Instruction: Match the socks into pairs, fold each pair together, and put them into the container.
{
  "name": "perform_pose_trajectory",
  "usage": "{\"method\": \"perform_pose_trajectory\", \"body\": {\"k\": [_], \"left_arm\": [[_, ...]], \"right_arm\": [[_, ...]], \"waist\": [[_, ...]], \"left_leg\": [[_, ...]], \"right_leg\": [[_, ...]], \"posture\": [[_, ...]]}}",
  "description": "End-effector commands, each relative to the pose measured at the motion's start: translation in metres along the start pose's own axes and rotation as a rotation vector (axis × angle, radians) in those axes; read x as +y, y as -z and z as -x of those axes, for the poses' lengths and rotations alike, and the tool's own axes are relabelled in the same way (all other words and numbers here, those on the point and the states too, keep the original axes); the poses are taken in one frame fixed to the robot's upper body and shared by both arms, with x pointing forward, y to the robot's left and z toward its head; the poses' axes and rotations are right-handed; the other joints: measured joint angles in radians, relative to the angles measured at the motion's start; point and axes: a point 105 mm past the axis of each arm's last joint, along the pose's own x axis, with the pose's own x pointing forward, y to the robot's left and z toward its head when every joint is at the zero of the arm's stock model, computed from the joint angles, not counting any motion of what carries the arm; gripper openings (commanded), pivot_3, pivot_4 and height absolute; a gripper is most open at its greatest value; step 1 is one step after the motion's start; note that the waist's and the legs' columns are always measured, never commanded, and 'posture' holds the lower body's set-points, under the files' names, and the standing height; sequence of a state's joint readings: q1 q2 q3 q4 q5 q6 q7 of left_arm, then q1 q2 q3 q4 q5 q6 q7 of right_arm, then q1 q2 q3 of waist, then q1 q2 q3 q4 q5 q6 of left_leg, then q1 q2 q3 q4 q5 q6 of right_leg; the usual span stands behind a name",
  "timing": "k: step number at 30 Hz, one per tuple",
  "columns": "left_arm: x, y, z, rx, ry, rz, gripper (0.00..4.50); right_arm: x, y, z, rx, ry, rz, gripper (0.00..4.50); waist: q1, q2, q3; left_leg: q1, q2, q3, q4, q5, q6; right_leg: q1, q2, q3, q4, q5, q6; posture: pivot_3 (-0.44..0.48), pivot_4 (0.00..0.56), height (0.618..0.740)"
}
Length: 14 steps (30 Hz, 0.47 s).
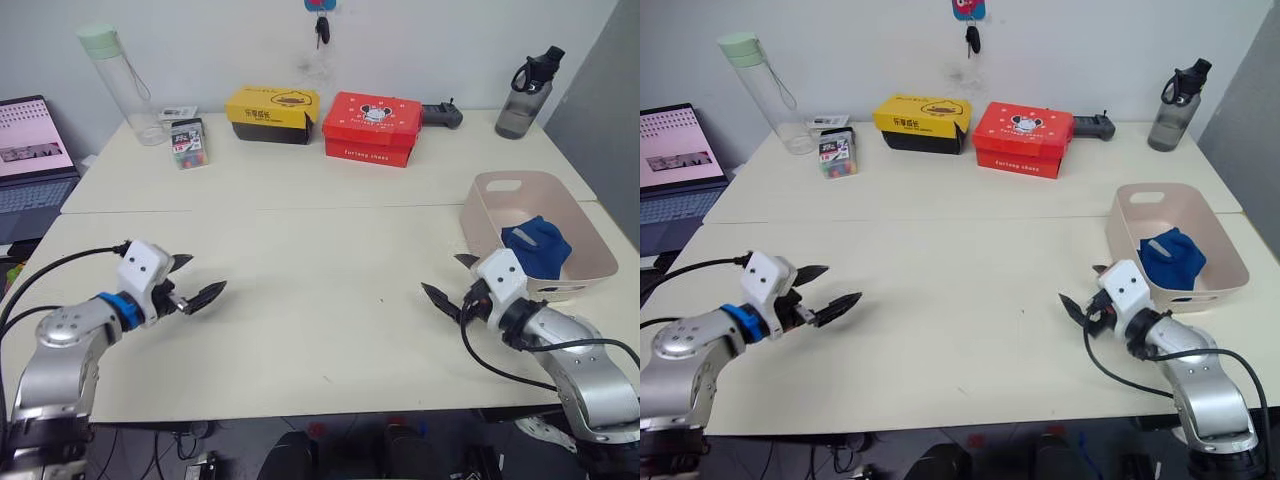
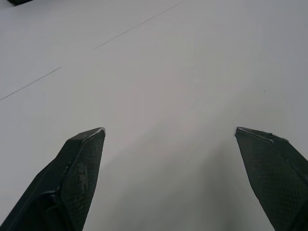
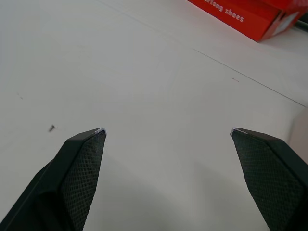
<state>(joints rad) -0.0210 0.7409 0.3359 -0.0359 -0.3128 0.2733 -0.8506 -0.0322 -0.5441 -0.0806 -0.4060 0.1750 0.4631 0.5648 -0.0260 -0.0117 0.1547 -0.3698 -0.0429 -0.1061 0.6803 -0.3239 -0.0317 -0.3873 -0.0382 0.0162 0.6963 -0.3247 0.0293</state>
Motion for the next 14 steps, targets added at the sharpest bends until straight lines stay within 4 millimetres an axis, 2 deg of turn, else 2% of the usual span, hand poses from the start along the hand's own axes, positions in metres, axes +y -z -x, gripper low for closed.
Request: {"method": "perform_pose_trajectory", "body": {"k": [1, 4, 9, 11, 14], "left_arm": [[0.006, -0.009, 0.014, -0.003, -0.069, -0.044, 4.50], [0.013, 0.007, 0.023, 0.109, -0.127, -0.063, 4.50], [0.012, 0.007, 0.030, 0.080, -0.142, -0.042, 4.50], [0.011, 0.013, 0.031, 0.122, -0.165, -0.043, 4.50], [0.007, 0.008, 0.029, 0.061, -0.155, -0.024, 4.50]], "right_arm": [[-0.010, -0.001, 0.005, -0.014, 0.042, 0.030, 4.48], [-0.009, -0.001, 0.005, -0.012, 0.049, 0.027, 4.48], [-0.011, 0.004, 0.006, 0.004, 0.065, 0.033, 4.48], [-0.014, 0.003, 0.005, 0.003, 0.082, 0.030, 4.48], [-0.016, 0.002, 0.004, 0.003, 0.086, 0.026, 4.48]], "waist": [[0.000, 0.000, 0.000], [-0.001, 0.000, 0.000], [-0.001, 0.000, 0.000], [0.000, 0.000, 0.000], [0.000, 0.000, 0.000]], "left_leg": [[0.001, 0.000, 0.000, -0.001, 0.000, 0.000], [0.002, 0.000, 0.000, -0.001, 0.000, 0.000], [0.002, 0.001, 0.000, -0.001, 0.000, 0.000], [0.002, 0.000, 0.000, -0.001, 0.000, 0.000], [0.002, 0.000, 0.000, -0.001, 0.000, 0.000]], "right_leg": [[0.000, 0.000, 0.000, 0.000, 0.000, 0.000], [0.001, 0.000, 0.000, 0.000, 0.000, 0.000], [0.001, 0.001, 0.000, 0.000, 0.000, 0.000], [0.001, 0.000, 0.000, 0.000, 0.000, 0.000], [0.002, 0.000, 0.000, 0.000, 0.000, 0.000]], "posture": [[0.000, 0.150, 0.740], [0.000, 0.150, 0.740], [0.000, 0.150, 0.740], [0.000, 0.150, 0.740], [0.000, 0.150, 0.740]]}}
